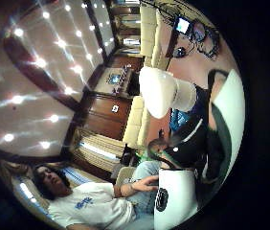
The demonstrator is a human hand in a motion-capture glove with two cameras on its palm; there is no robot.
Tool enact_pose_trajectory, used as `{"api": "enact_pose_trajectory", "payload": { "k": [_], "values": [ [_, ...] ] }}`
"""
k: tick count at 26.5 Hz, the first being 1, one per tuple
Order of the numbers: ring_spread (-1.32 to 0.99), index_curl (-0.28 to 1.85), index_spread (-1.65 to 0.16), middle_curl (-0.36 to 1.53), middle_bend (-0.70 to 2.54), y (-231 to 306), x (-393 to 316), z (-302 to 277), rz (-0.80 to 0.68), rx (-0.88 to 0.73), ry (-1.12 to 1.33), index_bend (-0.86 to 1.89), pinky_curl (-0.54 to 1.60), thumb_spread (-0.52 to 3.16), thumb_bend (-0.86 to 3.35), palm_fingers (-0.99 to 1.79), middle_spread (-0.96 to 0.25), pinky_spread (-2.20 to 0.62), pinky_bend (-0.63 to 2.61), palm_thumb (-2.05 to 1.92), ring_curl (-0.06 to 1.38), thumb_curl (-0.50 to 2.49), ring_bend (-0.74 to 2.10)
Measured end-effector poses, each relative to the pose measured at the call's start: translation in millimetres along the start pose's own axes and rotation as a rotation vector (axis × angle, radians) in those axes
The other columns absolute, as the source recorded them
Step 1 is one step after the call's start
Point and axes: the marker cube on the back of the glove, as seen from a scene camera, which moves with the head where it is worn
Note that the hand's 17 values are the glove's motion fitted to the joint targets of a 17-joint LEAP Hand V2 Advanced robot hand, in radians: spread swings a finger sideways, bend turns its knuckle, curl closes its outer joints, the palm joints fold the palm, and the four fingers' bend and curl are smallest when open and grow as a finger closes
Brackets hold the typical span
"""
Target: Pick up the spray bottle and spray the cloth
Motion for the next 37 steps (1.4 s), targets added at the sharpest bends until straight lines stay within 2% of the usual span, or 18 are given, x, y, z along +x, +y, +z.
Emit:
{"api": "enact_pose_trajectory", "payload": {
  "k": [3,6,8,12,19,20,24,37],
  "values": [
    [-0.24,0.54,-0.26,0.71,0.71,3,3,0,-0.039,-0.044,0.013,0.61,0.68,0.53,0.01,1.18,-0.25,-0.16,0.87,0.99,0.64,0.65,0.93],
    [-0.24,0.53,-0.25,0.72,0.7,1,1,3,0.03,-0.031,0.022,0.52,0.69,0.62,-0.04,1.16,-0.24,-0.17,0.91,0.92,0.67,0.63,0.99],
    [-0.23,0.52,-0.26,0.71,0.69,1,0,5,0.04,-0.019,0.028,0.45,0.65,0.72,-0.08,1.1,-0.24,-0.19,0.81,0.82,0.65,0.58,0.95],
    [-0.22,0.48,-0.28,0.68,0.65,3,3,6,-0.07,-0.019,0.045,0.33,0.61,0.81,-0.07,1.04,-0.23,-0.22,0.71,0.73,0.63,0.53,0.89],
    [-0.21,0.44,-0.31,0.6,0.48,-6,3,25,-0.05,-0.037,0.05,0.19,0.52,0.88,-0.04,1.0,-0.22,-0.23,0.57,0.68,0.56,0.47,0.73],
    [-0.21,0.43,-0.33,0.58,0.43,-7,4,30,-0.052,-0.043,0.043,0.17,0.5,0.89,-0.04,0.86,-0.22,-0.17,0.52,0.67,0.53,0.47,0.68],
    [-0.21,0.44,-0.35,0.55,0.39,-11,0,46,0.036,-0.074,0.024,0.18,0.47,0.9,-0.04,0.73,-0.21,-0.1,0.38,0.66,0.51,0.45,0.6],
    [-0.21,0.36,-0.37,0.47,0.29,-32,7,61,0.069,-0.032,0.041,0.12,0.37,0.91,-0.03,0.8,-0.2,0.01,0.21,0.65,0.42,0.4,0.51]
  ]
}}
